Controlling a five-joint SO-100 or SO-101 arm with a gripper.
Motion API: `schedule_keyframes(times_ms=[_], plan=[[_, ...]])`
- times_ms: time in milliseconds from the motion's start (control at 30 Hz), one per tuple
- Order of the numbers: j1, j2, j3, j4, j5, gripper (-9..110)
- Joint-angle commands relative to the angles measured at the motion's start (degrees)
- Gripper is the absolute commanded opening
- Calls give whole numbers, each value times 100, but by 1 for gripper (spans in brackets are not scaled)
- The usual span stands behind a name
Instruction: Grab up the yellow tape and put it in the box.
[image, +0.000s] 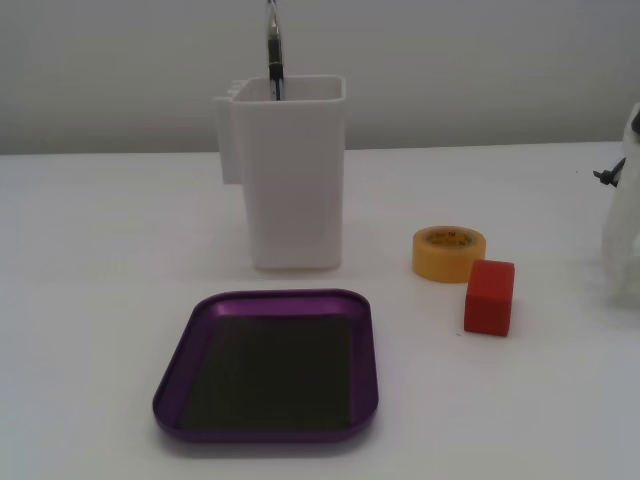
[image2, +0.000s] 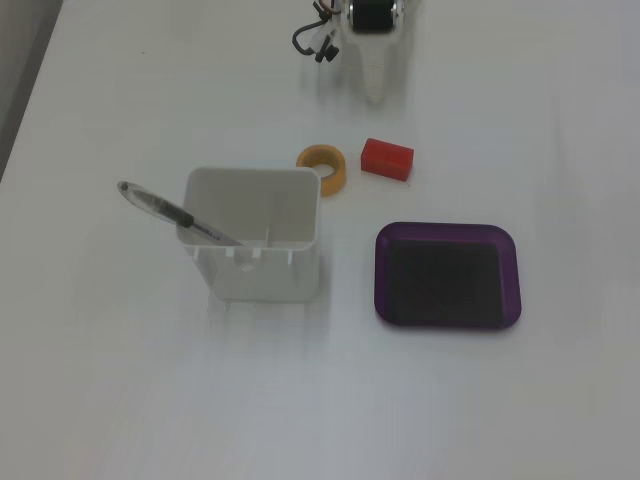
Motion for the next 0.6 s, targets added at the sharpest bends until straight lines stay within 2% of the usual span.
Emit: schedule_keyframes(times_ms=[0,567], plan=[[-475,316,62,-237,9,0],[-475,316,70,-325,-18,0]])
